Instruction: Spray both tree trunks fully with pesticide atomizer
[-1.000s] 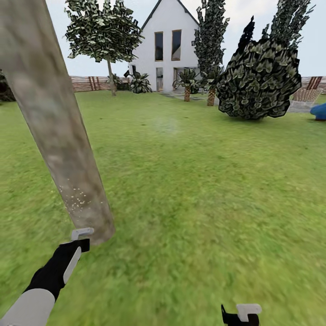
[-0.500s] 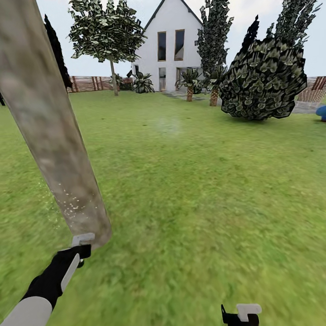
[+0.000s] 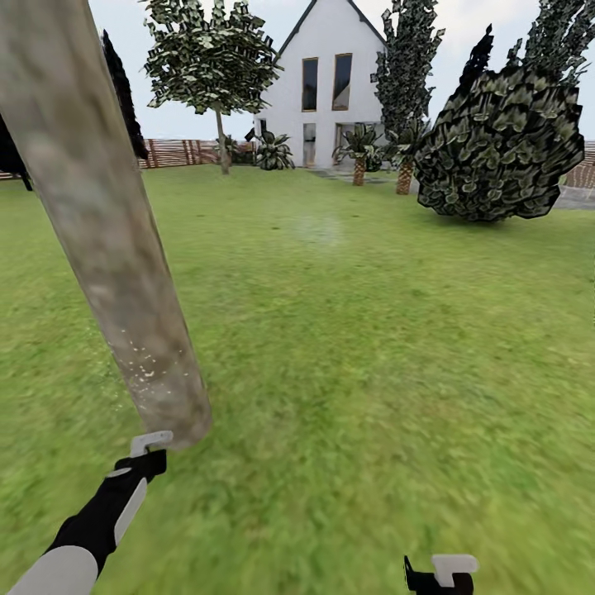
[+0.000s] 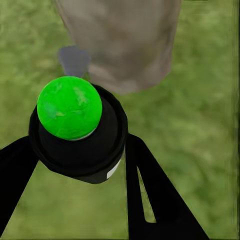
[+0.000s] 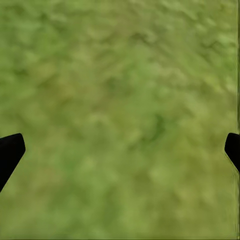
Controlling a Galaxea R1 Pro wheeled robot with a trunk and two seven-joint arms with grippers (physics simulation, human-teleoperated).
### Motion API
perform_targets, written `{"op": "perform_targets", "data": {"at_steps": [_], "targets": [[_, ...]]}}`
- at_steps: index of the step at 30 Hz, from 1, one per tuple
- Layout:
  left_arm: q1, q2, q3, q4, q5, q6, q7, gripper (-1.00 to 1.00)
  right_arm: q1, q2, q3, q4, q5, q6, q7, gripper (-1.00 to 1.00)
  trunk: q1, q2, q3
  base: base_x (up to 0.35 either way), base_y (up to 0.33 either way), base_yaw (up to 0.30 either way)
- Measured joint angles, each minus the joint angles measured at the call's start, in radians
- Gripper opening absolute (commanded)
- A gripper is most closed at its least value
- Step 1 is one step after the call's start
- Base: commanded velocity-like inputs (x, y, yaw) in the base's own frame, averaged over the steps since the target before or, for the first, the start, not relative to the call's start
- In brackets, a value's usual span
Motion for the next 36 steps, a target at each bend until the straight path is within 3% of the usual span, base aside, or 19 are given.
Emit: {"op": "perform_targets", "data": {"at_steps": [5,20,36], "targets": [[0.0,-0.003,0.0,-0.002,-0.002,0.003,0.008,-1.0,0.0,0.0,0.0,0.0,0.0,0.0,-0.001,1.0,0.0,0.0,0.0,-0.067,-0.27,0.053],[0.0,-0.006,-0.002,-0.005,0.0,0.01,0.008,-1.0,0.0,0.002,0.0,0.0,0.0,0.0,0.0,1.0,0.0,0.0,0.0,0.046,-0.274,0.263],[0.0,-0.006,-0.003,-0.006,0.0,0.01,0.008,-1.0,0.0,0.0,0.0,0.0,0.0,0.0,0.0,1.0,0.0,0.0,0.0,0.133,-0.274,0.013]]}}
